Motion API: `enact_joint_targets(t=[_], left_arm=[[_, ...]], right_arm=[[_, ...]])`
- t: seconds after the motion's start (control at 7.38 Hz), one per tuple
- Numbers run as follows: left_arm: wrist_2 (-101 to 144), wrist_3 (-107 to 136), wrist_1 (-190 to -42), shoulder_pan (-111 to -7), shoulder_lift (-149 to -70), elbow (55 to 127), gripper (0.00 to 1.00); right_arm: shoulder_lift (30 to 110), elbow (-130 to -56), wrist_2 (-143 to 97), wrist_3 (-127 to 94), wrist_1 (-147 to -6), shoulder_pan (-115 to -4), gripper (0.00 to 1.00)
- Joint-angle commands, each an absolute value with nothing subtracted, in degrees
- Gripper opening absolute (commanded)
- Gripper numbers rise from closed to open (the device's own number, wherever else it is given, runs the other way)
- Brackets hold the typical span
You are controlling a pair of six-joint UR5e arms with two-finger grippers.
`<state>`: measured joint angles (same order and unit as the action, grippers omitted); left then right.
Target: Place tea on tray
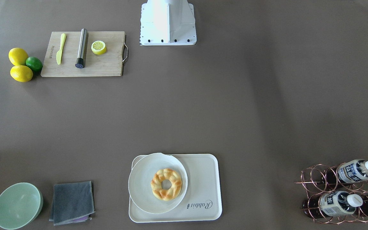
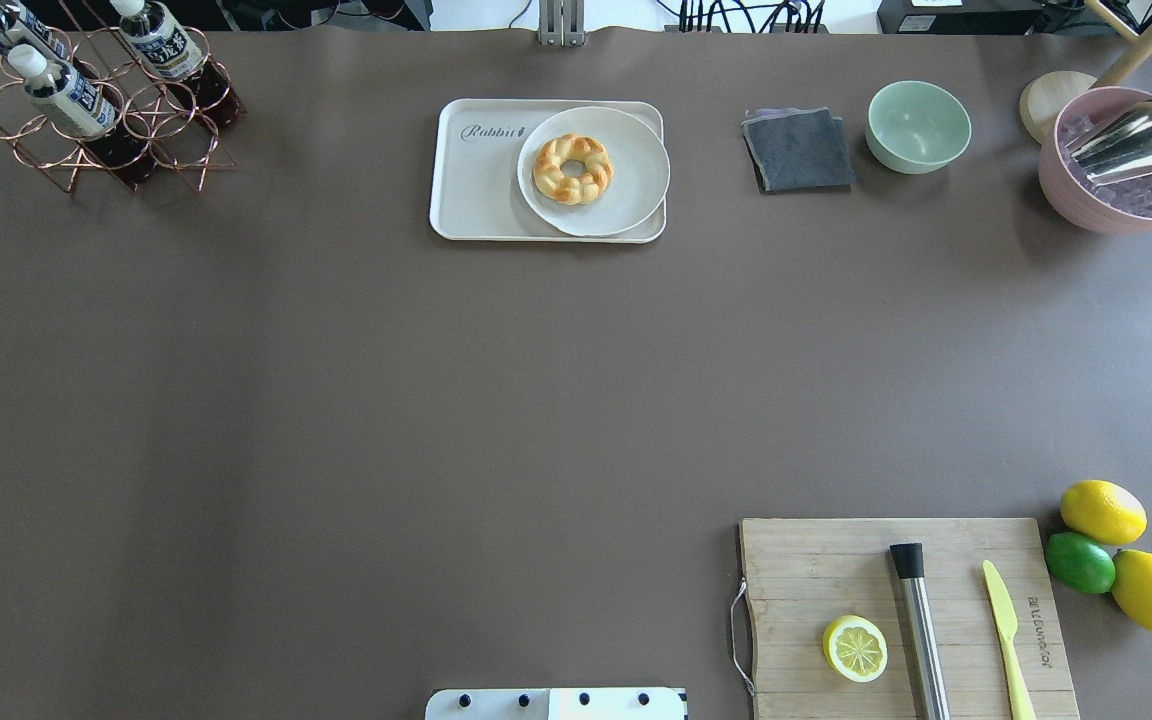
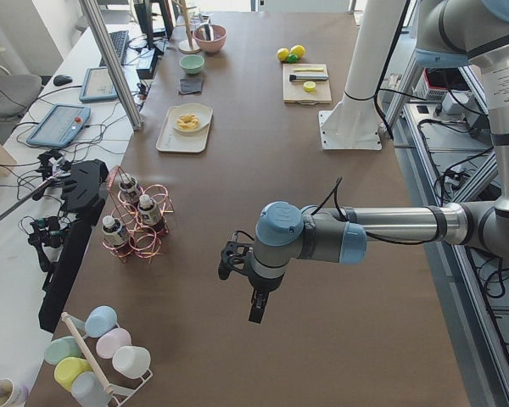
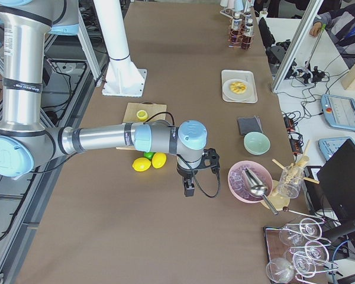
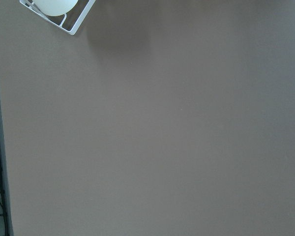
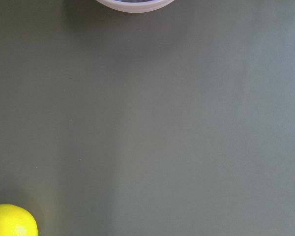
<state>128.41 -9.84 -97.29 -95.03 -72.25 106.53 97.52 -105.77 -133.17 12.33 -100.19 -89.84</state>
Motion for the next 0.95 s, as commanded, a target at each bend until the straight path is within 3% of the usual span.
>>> enact_joint_targets(t=[0.0,0.81], left_arm=[[128.3,-9.8,-97.3,-95.0,-72.2,106.3,0.98],[128.8,-9.1,-98.8,-94.7,-72.6,106.5,0.98]], right_arm=[[97.5,-105.7,-132.9,11.9,-100.0,-89.8,1.0],[98.0,-105.6,-132.2,13.5,-99.7,-89.8,1.0]])
